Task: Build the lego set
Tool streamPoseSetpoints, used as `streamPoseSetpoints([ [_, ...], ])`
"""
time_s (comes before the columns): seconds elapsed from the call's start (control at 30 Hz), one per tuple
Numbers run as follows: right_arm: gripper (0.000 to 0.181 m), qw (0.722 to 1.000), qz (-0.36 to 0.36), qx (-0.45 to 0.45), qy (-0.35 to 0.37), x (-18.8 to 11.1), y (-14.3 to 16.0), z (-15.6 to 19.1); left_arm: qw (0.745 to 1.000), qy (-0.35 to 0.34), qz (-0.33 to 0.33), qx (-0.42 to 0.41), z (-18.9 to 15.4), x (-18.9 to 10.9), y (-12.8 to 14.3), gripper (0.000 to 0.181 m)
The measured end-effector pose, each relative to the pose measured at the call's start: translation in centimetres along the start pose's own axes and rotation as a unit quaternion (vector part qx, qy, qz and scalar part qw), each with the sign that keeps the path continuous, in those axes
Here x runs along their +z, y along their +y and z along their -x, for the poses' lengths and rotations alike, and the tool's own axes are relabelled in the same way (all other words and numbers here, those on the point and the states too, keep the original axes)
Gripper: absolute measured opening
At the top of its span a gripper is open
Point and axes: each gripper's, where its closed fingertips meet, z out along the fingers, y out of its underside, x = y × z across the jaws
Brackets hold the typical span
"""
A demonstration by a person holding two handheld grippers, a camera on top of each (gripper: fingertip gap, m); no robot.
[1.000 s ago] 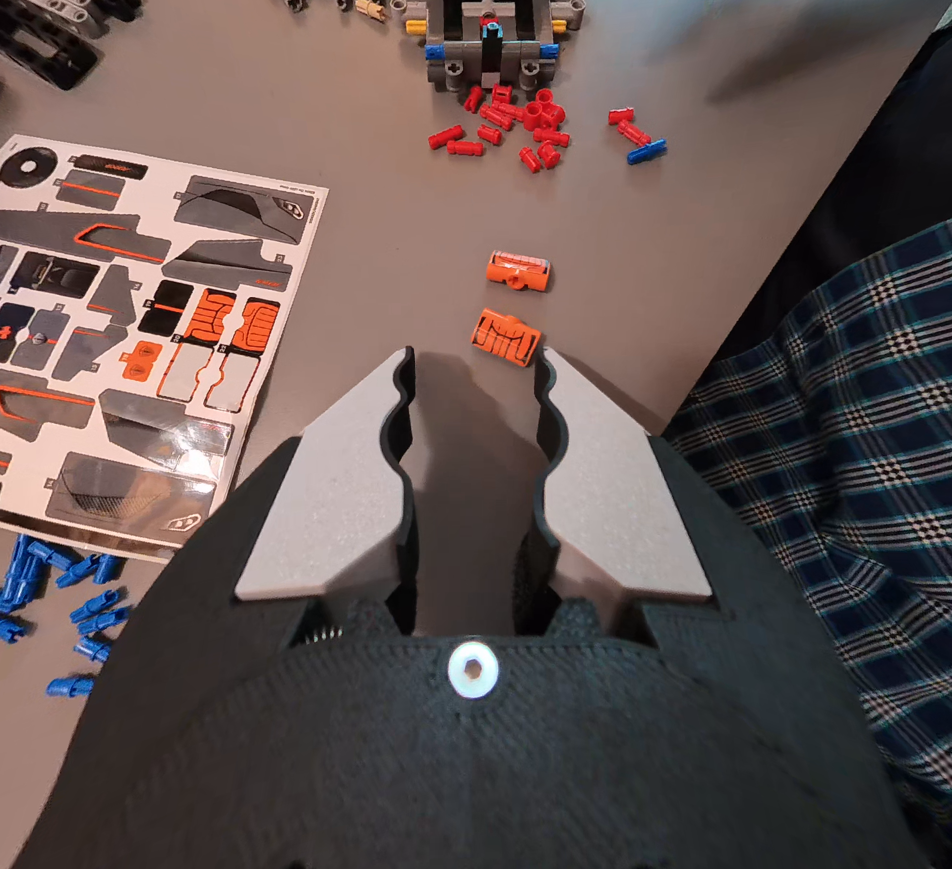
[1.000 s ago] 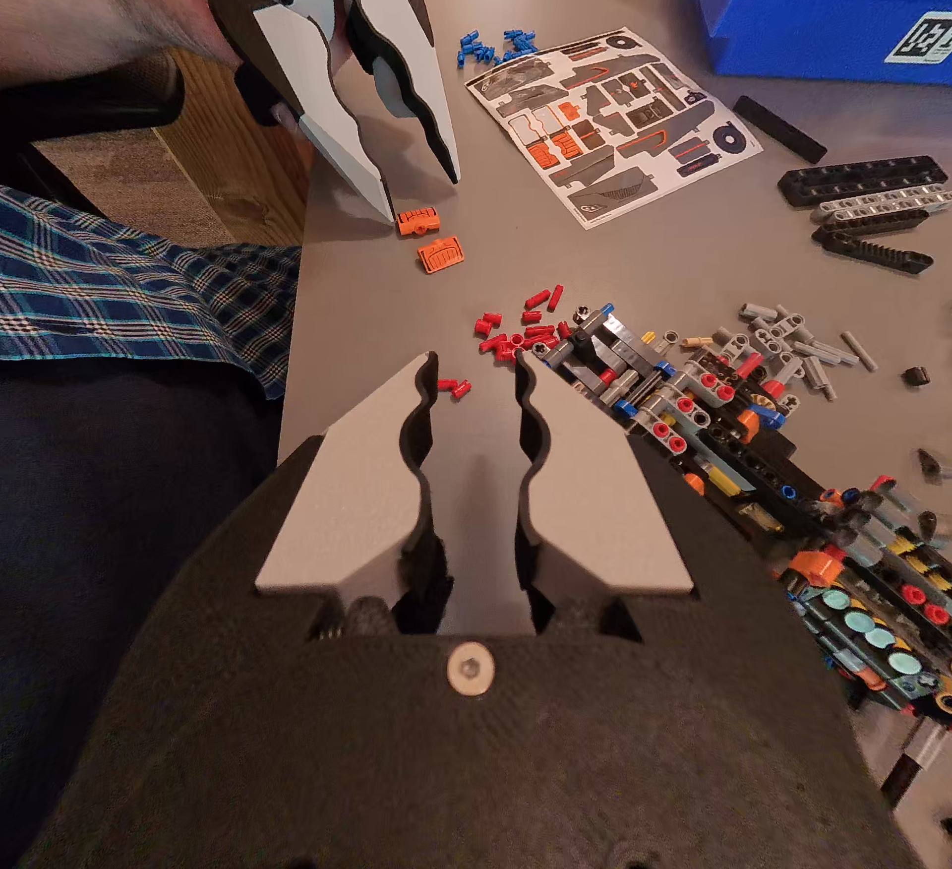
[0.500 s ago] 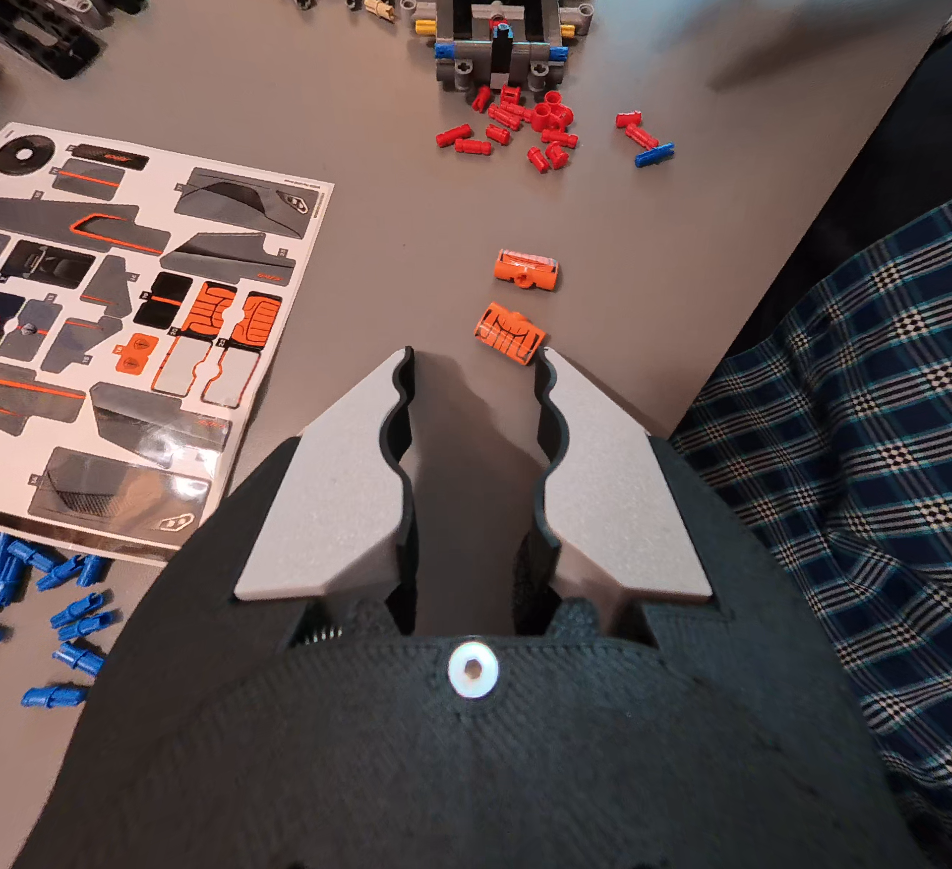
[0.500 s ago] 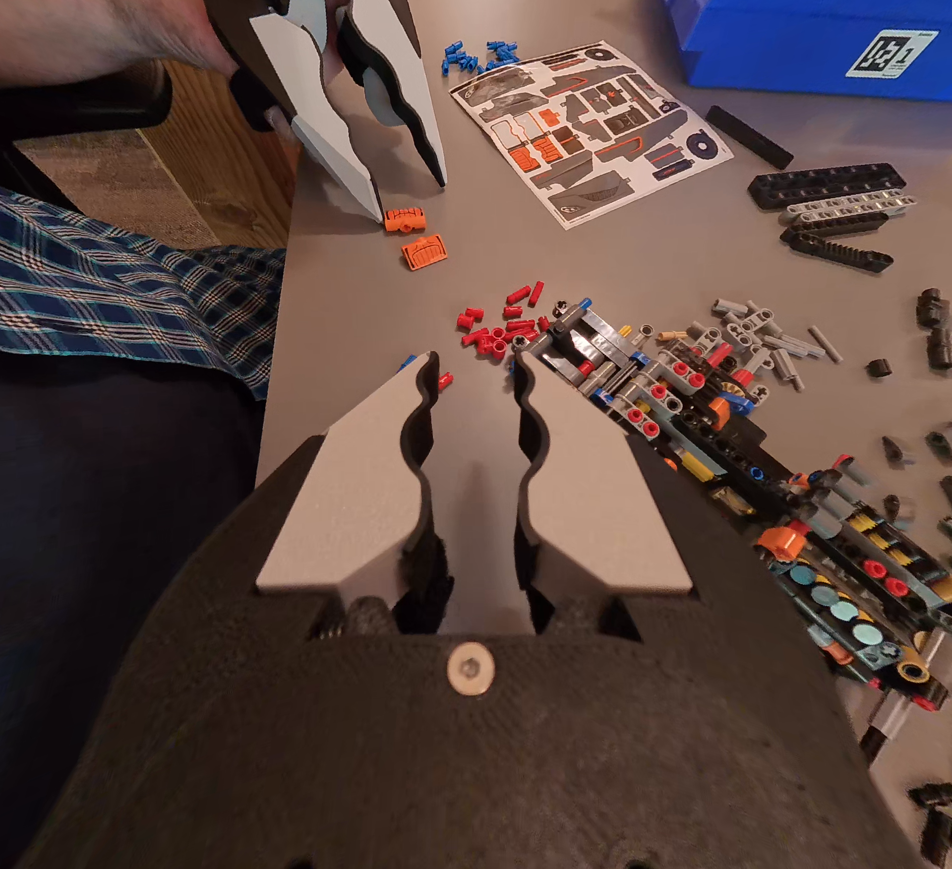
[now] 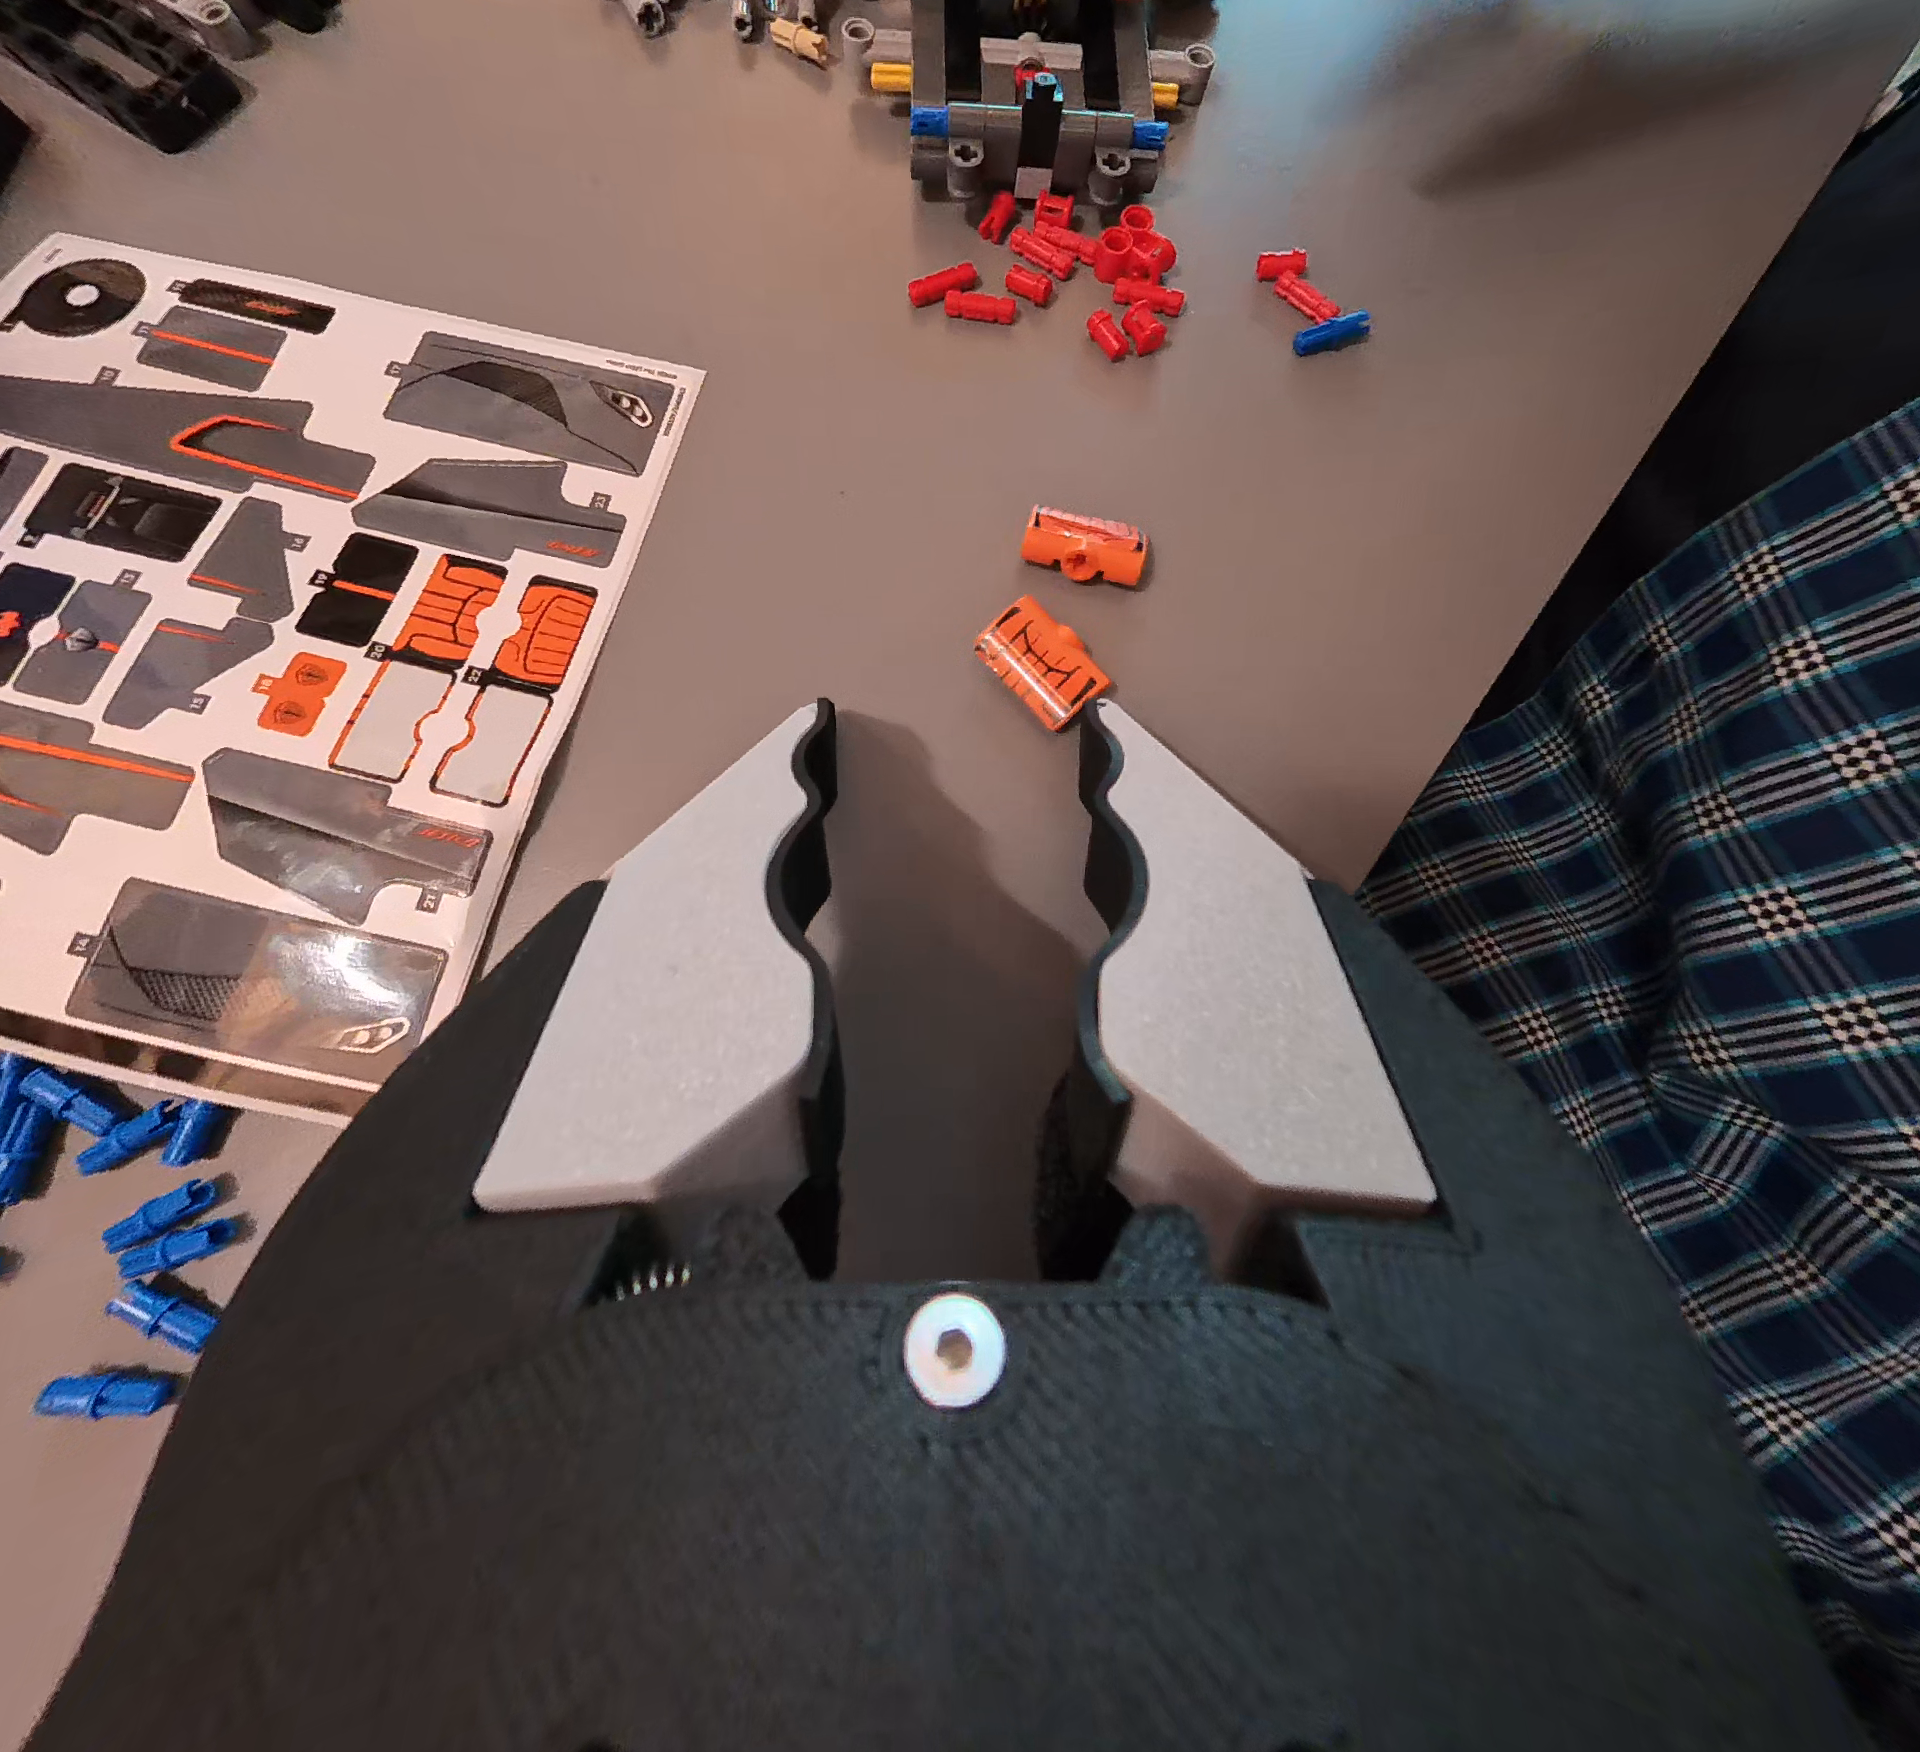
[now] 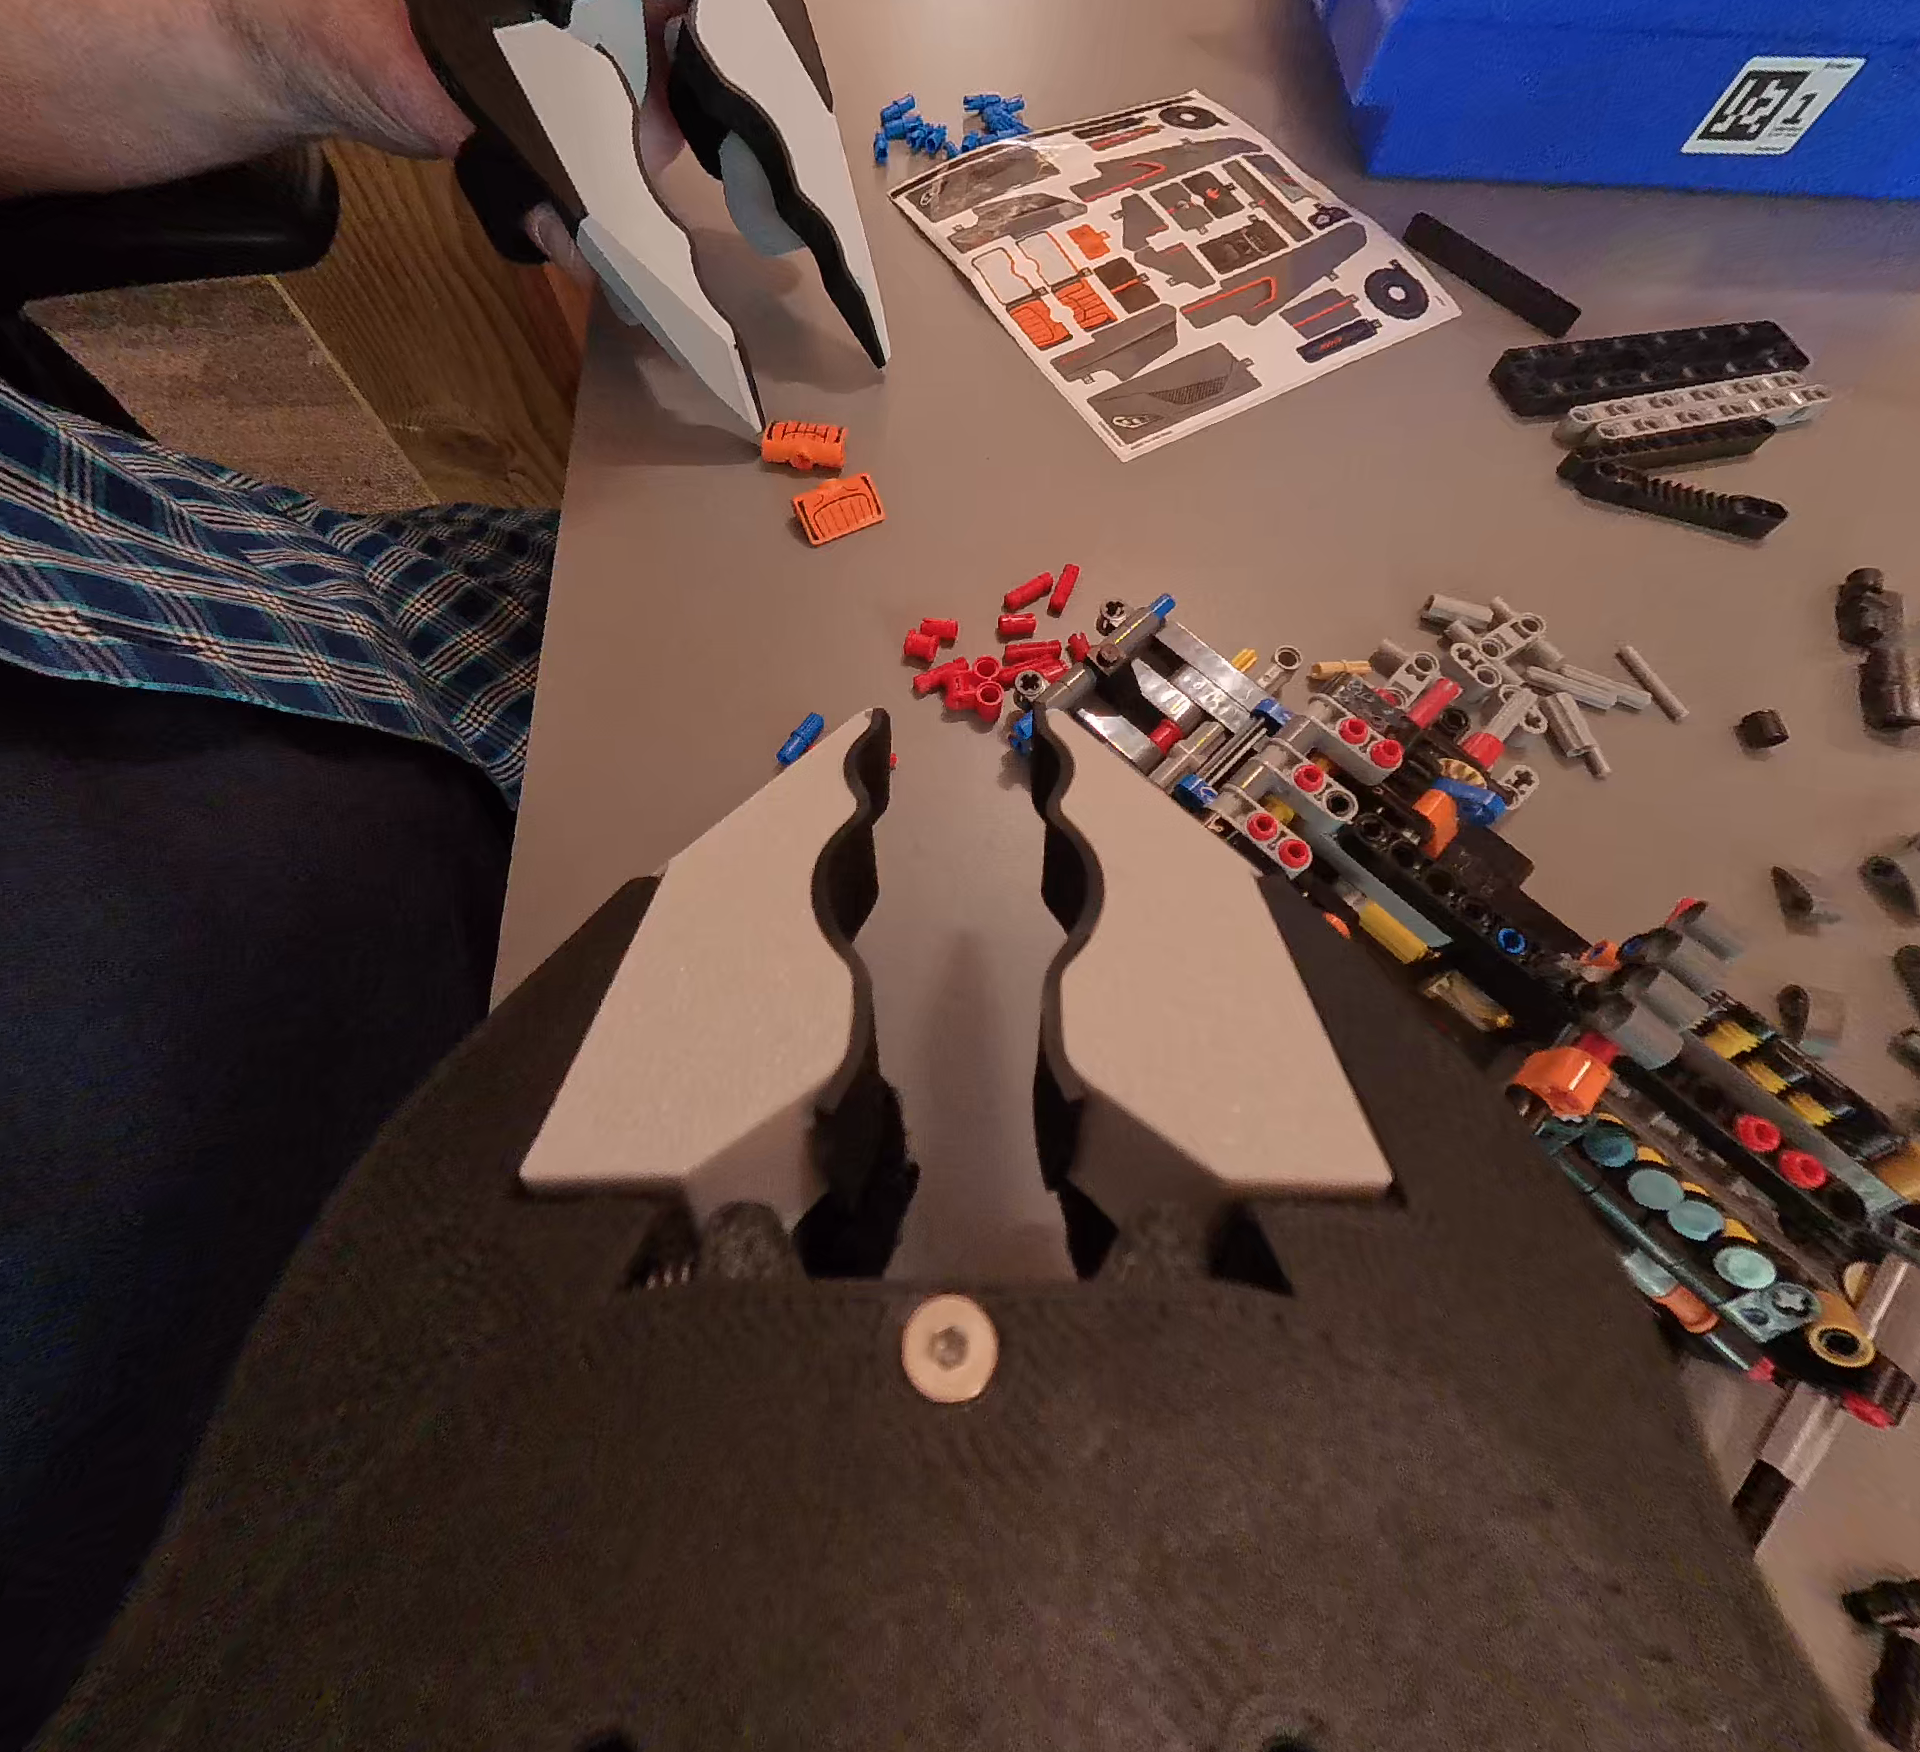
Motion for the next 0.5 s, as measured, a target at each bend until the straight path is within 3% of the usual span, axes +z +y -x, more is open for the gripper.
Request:
streamPoseSetpoints([
  [0.27,0.026,1.000,-0.019,-0.007,0.017,-1.8,-1.2,-0.9,1.000,-0.001,-0.003,-0.002,0.2,-0.1,-0.1,0.047],
  [0.4,0.020,0.997,-0.038,-0.006,0.060,-6.2,-1.9,-3.3,1.000,0.001,-0.013,-0.009,0.3,-0.3,-0.3,0.047],
  [0.5,0.013,0.992,-0.025,-0.003,0.120,-10.9,-0.4,-5.7,1.000,0.001,-0.015,-0.015,0.5,-0.3,-0.3,0.046],
])
